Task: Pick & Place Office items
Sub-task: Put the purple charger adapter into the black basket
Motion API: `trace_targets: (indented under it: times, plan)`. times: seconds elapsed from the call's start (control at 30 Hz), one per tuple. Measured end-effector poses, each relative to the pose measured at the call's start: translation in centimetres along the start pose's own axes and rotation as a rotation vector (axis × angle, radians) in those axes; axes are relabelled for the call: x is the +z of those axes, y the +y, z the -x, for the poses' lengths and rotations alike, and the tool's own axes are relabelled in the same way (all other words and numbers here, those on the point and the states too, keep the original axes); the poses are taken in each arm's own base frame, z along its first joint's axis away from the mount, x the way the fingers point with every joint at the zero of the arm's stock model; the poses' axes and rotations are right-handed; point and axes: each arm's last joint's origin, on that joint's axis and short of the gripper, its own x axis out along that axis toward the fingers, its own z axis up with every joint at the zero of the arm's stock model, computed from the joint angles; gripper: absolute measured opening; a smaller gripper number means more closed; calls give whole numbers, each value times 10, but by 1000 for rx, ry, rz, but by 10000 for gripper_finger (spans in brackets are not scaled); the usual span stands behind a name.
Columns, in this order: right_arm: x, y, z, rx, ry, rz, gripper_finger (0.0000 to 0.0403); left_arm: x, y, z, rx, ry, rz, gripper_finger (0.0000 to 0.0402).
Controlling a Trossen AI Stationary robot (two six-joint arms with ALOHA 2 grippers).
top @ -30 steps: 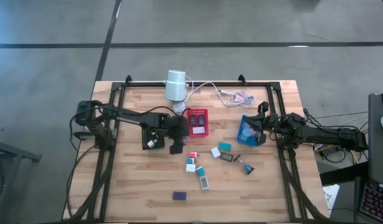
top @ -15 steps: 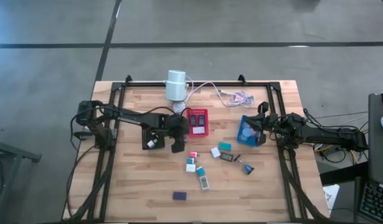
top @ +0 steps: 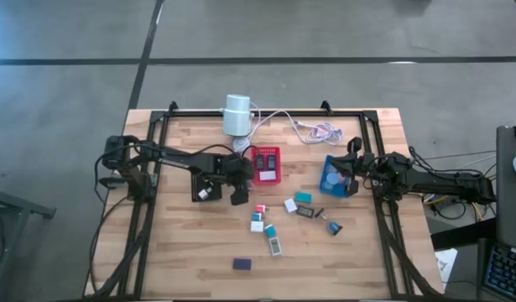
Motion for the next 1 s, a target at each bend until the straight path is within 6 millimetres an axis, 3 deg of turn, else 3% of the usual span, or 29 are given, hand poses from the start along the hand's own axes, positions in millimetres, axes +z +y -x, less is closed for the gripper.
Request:
trace_targets:
  times: [0.27, 1.0]
  plan:
    - [0, 0, 0, -1, 0, 0, 13, -8, -1, -6, -9, -17, -6, 317]
    - [0, 0, 0, -1, 1, 0, 13, -6, -4, -7, -28, -68, 40, 316]
